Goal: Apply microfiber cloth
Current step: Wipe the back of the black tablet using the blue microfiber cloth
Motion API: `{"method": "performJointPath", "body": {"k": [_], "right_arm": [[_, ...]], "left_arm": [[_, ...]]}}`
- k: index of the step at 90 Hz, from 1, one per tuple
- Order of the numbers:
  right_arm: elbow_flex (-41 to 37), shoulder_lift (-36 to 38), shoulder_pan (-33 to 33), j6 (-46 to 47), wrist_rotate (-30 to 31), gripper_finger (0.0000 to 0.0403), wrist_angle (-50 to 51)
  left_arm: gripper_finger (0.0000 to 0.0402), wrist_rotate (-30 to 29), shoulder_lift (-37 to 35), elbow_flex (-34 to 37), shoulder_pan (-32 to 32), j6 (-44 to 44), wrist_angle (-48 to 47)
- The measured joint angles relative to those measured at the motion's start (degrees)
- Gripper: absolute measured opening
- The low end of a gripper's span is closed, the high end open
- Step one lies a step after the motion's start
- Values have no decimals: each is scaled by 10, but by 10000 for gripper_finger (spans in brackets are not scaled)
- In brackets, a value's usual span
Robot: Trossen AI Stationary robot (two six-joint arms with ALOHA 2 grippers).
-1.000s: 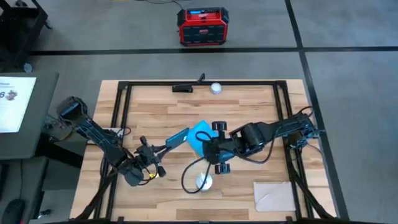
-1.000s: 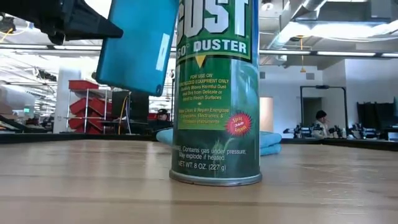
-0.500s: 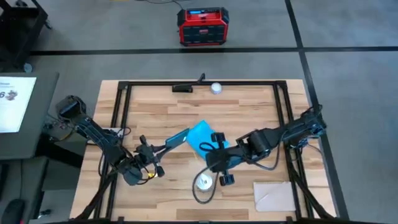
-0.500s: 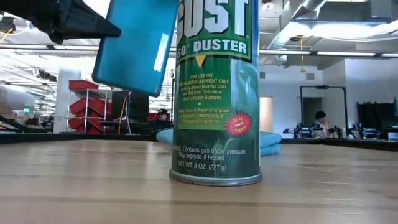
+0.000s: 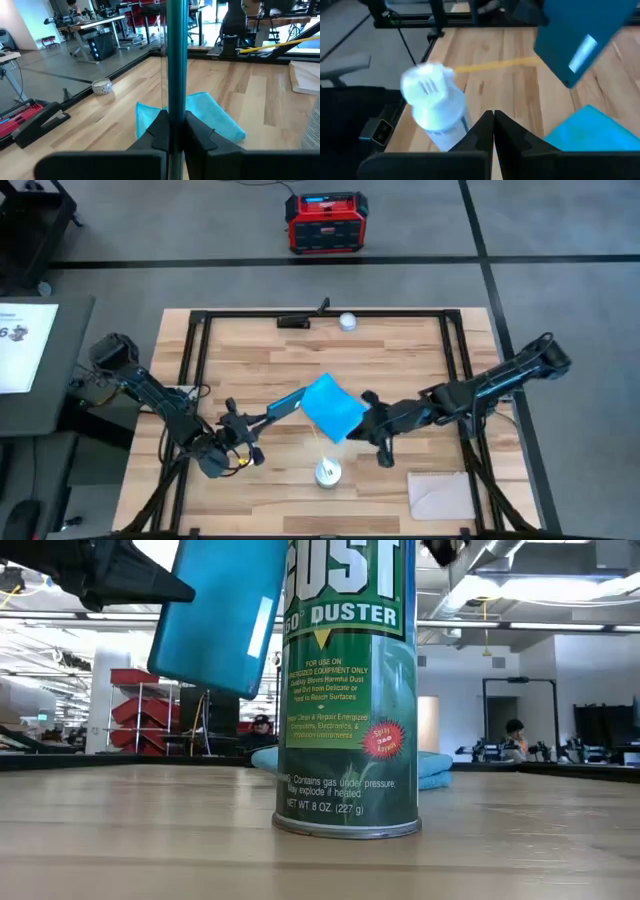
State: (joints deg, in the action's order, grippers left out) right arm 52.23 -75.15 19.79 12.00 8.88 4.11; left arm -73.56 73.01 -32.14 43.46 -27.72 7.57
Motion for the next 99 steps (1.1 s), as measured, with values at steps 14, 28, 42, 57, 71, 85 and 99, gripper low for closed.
{"method": "performJointPath", "body": {"k": [14,28,42,57,71,85,99], "right_arm": [[-81,8,-35,5,2,0,-58],[-91,-31,-78,19,3,0,-58],[-64,-82,-111,-40,3,0,-6],[-20,-147,-129,-77,2,0,54],[27,-192,-132,-107,5,3,79],[64,-217,-135,-149,10,13,93],[78,-226,-145,-150,20,15,91]], "left_arm": [[4,18,0,0,-14,-4,-9],[4,37,0,0,-29,-4,-10],[4,39,0,0,-35,-5,-16],[4,42,0,0,-35,-9,-23],[4,42,0,0,-36,-10,-24],[4,43,0,0,-36,-12,-27],[4,43,0,0,-36,-12,-27]]}}
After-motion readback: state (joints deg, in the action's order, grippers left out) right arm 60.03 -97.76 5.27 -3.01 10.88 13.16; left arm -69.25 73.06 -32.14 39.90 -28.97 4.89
